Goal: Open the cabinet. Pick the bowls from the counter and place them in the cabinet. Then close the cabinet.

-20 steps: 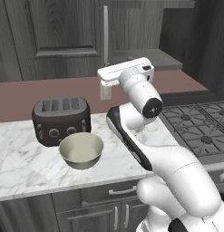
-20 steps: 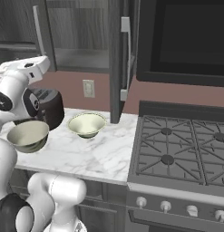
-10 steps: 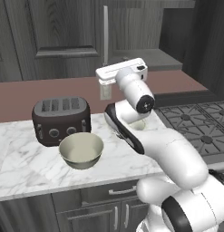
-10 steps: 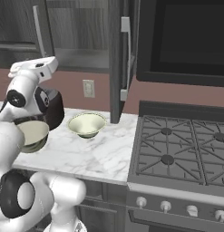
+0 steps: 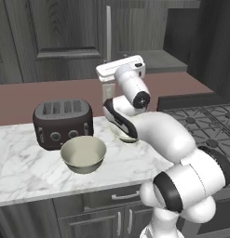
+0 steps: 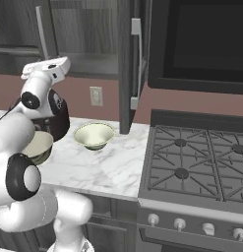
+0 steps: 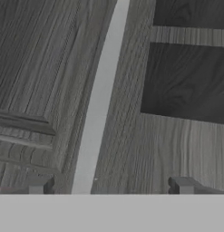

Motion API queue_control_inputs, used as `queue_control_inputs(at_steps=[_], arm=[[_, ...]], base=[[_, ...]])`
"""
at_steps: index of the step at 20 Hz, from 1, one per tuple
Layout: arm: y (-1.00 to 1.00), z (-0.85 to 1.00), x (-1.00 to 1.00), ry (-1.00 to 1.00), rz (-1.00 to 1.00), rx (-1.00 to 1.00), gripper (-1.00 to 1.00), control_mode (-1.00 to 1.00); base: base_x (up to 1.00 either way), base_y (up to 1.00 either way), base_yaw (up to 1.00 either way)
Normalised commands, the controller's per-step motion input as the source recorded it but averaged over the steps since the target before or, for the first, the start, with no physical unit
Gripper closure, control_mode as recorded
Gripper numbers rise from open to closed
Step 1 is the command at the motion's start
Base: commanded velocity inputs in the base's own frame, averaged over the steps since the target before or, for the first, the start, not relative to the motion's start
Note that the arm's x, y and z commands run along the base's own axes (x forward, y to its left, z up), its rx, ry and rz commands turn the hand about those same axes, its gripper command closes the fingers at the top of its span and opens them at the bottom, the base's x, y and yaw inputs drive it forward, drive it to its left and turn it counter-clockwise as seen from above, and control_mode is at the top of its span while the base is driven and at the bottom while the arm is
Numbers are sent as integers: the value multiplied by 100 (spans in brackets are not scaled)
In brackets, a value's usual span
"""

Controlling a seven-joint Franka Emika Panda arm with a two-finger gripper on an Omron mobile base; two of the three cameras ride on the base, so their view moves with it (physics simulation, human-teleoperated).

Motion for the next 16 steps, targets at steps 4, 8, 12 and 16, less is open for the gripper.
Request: queue_control_inputs(at_steps=[4, 8, 12, 16], arm=[[26, 0, 45, -2, -5, 0, -100, -100], [26, 0, 49, -1, -5, 0, -100, -100], [25, 0, 57, 0, -6, 0, -100, -100], [29, 0, 60, 0, -7, 0, -100, -100]], base=[[0, 0, 0], [0, 0, 0], [0, 0, 0], [0, 0, 0]])
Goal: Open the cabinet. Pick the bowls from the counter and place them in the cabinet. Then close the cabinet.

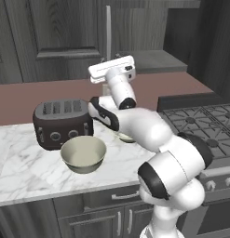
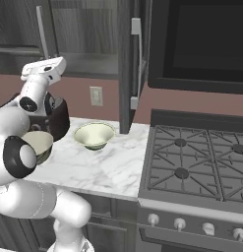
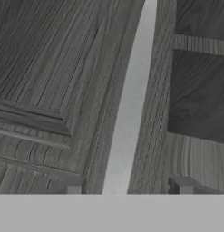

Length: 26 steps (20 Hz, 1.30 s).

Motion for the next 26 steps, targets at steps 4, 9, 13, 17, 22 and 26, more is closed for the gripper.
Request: queue_control_inputs(at_steps=[4, 9, 13, 17, 22, 26], arm=[[23, 0, 69, 0, -9, 0, 100, -100], [4, 0, 77, 0, -7, 0, 100, -100], [-4, -19, 39, 3, 0, 5, 100, -100], [-56, 5, 19, 19, 13, 24, 100, -100], [-97, 13, 83, 12, 30, 24, 100, -100], [-69, 11, 100, 3, 42, 16, 100, -100]], base=[[0, 0, 0], [0, 0, 0], [0, 0, 0], [0, 0, 0], [0, 0, 0], [0, 0, 0]])
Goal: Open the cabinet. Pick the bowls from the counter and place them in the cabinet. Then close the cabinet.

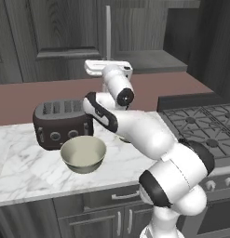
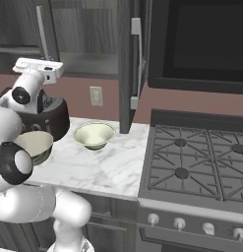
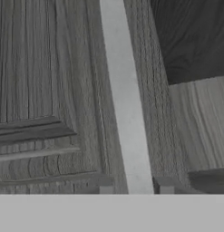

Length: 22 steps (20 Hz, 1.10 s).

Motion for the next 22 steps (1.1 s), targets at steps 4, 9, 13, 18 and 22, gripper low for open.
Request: queue_control_inputs(at_steps=[4, 9, 13, 18, 22], arm=[[41, -12, 92, -2, 31, 1, 100, -100], [94, 0, 13, -10, 36, -3, 100, -100], [100, 20, -11, -12, 39, -19, 100, -100], [100, 66, -41, -18, 32, -29, 100, -100], [100, 87, -96, -28, 14, -36, 100, -100]], base=[[0, 0, 0], [0, 0, 0], [0, 0, 0], [0, 0, 0], [0, 0, 0]])
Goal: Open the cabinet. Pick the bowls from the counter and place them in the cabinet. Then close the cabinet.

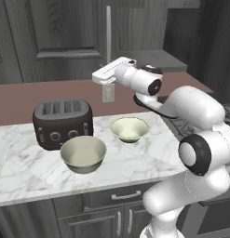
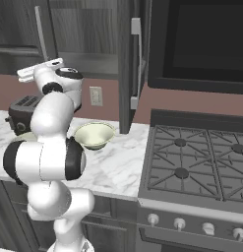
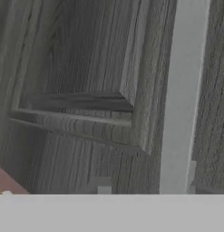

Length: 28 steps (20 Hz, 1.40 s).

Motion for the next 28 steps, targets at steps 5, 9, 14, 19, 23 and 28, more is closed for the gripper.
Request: queue_control_inputs(at_steps=[5, 9, 14, 19, 23, 28], arm=[[100, 84, -100, -24, 0, -34, 100, -100], [100, 72, -100, -10, 0, -30, 100, -100], [100, 55, -93, 0, 0, -26, 100, -100], [100, 51, -79, 0, 0, -27, 100, -100], [100, 42, -78, 0, 1, -27, 100, -100], [4, 49, -59, 1, 4, -7, 100, -100]], base=[[0, 0, 0], [0, 0, 0], [0, 0, 0], [0, 0, 0], [0, 0, 0], [0, 0, 0]])
